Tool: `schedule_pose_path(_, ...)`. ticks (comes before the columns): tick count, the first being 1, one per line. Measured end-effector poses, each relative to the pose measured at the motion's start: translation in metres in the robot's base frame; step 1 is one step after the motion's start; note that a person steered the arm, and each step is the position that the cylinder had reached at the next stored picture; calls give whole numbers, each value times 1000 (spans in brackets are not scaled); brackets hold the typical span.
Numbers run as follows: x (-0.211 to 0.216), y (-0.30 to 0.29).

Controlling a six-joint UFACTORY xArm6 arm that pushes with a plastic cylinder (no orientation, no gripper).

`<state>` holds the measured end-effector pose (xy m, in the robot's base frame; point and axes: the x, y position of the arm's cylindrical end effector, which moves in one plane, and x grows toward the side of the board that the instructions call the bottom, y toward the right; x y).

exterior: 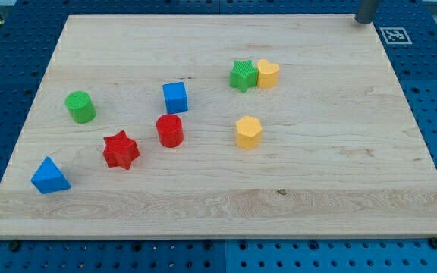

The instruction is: Push the yellow heart and green star to the left side

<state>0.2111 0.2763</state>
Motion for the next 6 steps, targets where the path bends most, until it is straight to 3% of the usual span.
schedule_pose_path(3, 43, -40)
schedule_pose_path(6, 45, -64)
